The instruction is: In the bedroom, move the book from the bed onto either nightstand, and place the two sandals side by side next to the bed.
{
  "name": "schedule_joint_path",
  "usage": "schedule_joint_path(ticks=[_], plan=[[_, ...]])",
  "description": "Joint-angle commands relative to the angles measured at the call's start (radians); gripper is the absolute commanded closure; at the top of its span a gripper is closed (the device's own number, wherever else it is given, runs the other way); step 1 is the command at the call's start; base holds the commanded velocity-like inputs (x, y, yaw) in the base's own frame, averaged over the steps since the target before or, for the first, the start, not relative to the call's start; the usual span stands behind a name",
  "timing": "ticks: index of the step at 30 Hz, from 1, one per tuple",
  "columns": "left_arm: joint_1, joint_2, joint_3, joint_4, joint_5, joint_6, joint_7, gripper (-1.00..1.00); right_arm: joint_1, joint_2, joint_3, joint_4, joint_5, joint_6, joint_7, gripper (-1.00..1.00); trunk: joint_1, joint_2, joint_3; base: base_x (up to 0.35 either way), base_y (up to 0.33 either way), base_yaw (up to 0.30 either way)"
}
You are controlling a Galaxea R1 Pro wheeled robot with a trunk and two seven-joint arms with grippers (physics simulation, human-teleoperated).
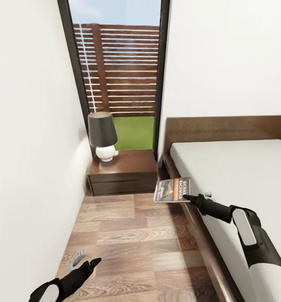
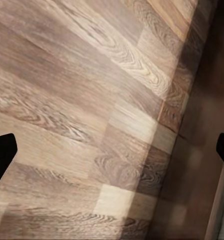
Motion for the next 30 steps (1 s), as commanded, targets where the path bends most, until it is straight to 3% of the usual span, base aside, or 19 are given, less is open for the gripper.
schedule_joint_path(ticks=[1,10,21,30], plan=[[0.000,0.002,0.000,-0.001,0.008,-0.002,0.006,-1.00,-0.004,0.009,0.001,0.017,-0.002,-0.005,0.007,1.00,0.000,0.000,-0.001,0.329,0.000,-0.001],[0.001,0.004,-0.002,0.015,0.008,-0.008,0.008,-1.00,-0.008,0.039,0.012,0.040,0.004,-0.023,0.002,1.00,0.000,0.000,-0.001,0.329,0.000,-0.001],[0.009,0.009,0.000,0.035,0.002,-0.010,0.009,-1.00,-0.007,0.046,0.018,0.060,0.005,-0.018,0.001,1.00,0.000,0.000,-0.001,0.329,0.000,0.000],[0.026,0.024,0.001,0.038,-0.024,-0.010,0.010,-1.00,-0.035,0.090,0.052,0.188,0.009,-0.026,-0.013,1.00,0.000,0.000,-0.001,0.329,0.000,0.000]])
